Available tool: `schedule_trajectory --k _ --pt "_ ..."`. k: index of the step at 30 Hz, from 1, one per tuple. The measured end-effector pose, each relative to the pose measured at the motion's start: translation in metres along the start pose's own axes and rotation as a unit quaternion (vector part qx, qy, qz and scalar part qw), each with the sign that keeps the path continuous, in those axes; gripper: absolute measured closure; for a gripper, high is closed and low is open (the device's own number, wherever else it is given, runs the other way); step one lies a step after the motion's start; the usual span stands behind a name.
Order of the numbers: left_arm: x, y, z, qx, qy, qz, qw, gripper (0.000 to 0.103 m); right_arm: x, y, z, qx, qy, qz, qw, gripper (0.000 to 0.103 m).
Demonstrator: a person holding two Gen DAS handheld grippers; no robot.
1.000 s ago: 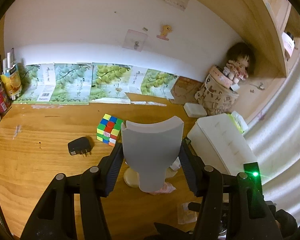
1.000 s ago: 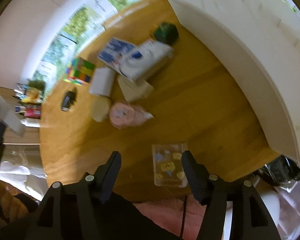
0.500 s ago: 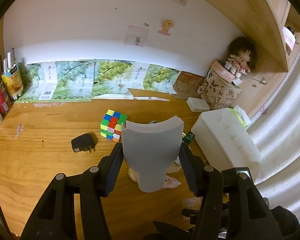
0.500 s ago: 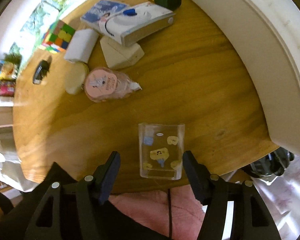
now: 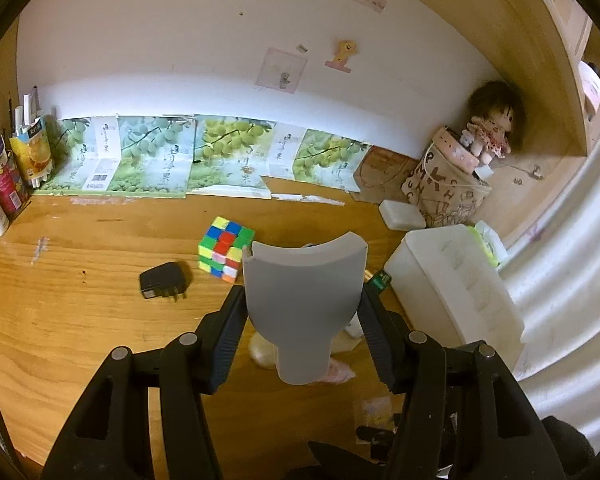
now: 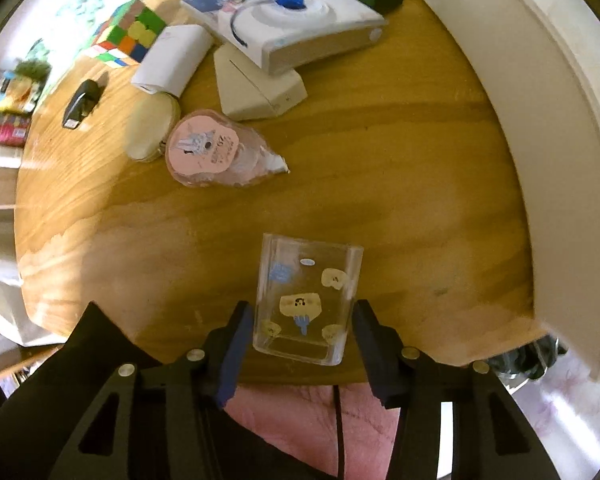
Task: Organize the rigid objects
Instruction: 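Carry the white piece and clear box with both tools over the white basket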
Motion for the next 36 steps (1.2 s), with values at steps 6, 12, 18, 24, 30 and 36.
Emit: schedule_trajectory --k 6,12,18,24,30,36 --pt "-0.002 0.006 -0.04 -0.012 0.018 0.002 0.9998 0.043 0.003 -0.037 -0.005 0.005 -0.077 -0.058 0.995 0.053" --pt "0.002 0.003 -0.066 -0.011 0.015 -0.025 0.9995 0.043 -0.001 -0.083 -0.018 0.017 -0.136 -0.156 0.978 0.059" --pt "0.004 0.005 -0.086 -0.004 0.006 -0.045 0.999 0.043 0.004 -0.111 -0.038 0.039 -0.161 -0.208 0.964 0.091" --pt "0.004 0.007 -0.097 0.004 -0.015 -0.063 0.9979 0.043 0.012 -0.12 -0.051 0.04 -0.186 -0.22 0.957 0.094" --pt "-0.004 0.0 -0.097 0.019 -0.027 -0.073 0.9968 0.043 0.01 -0.116 -0.055 0.045 -0.203 -0.205 0.956 0.094" --pt "-0.012 -0.012 -0.084 0.034 -0.037 -0.079 0.9956 0.043 0.009 -0.106 -0.049 0.056 -0.201 -0.183 0.961 0.092"
Point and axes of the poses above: each gripper's, at about its wrist camera, not at the fingertips, and y roughly the way its jaws point, z to its left, x to its top, the point moved 2 cm from there along y, roughly the way its jaws point, and after that the axes turned 1 degree about -x, right-handed, at the moved point
